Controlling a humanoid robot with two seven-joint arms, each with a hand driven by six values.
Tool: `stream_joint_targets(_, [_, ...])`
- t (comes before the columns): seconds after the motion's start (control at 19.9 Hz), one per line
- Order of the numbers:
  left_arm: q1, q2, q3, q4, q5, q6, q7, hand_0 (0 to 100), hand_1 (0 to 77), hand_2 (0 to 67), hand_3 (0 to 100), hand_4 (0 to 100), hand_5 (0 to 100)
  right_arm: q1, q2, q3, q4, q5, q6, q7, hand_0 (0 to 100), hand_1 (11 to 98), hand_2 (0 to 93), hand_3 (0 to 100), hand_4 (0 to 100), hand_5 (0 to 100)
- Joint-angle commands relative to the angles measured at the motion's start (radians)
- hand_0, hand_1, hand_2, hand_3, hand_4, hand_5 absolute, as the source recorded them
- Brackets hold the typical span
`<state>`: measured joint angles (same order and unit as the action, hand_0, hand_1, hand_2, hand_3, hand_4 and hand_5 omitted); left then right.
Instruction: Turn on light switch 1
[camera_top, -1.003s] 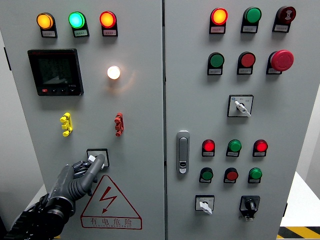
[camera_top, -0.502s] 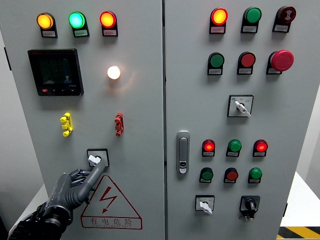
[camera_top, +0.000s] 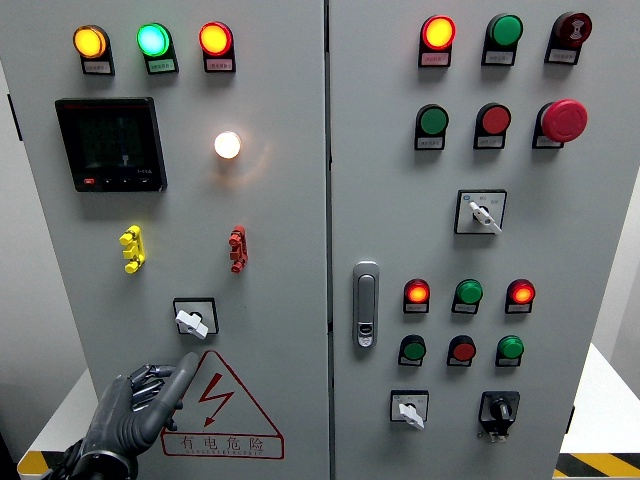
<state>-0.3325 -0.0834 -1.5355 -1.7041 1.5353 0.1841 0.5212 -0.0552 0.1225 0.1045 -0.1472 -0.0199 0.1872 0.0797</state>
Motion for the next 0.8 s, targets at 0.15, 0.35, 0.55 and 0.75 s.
stream_joint_targets(0.15, [0.148, 0.034, 0.005, 0.015, -0.171, -0.012, -0.180, 0, 35.3, 30.5, 62, 75, 54, 0.000, 0.0002, 0.001, 0.001, 0.000, 0.000, 0.000, 0, 19.7, 0.0, 20, 19, 11])
stream_joint_targets(0.35, [0.242, 0.097, 0.037, 0.087, -0.256, -0.014, -0.248, 0, 29.2, 27.5, 58, 71, 52, 0.000, 0.0002, 0.000, 0.000, 0.000, 0.000, 0.000, 0, 19.7, 0.0, 20, 19, 11])
stream_joint_targets(0.55, [0.335, 0.172, 0.127, 0.213, -0.338, -0.014, -0.326, 0, 19.0, 25.2, 53, 68, 49, 0.000, 0.0002, 0.000, 0.000, 0.000, 0.000, 0.000, 0, 19.7, 0.0, 20, 19, 11])
stream_joint_targets(0.75, [0.357, 0.293, 0.323, 0.391, -0.536, -0.011, -0.420, 0, 14.9, 23.7, 42, 61, 47, 0.000, 0.0002, 0.000, 0.001, 0.000, 0.000, 0.000, 0, 19.8, 0.0, 20, 19, 11])
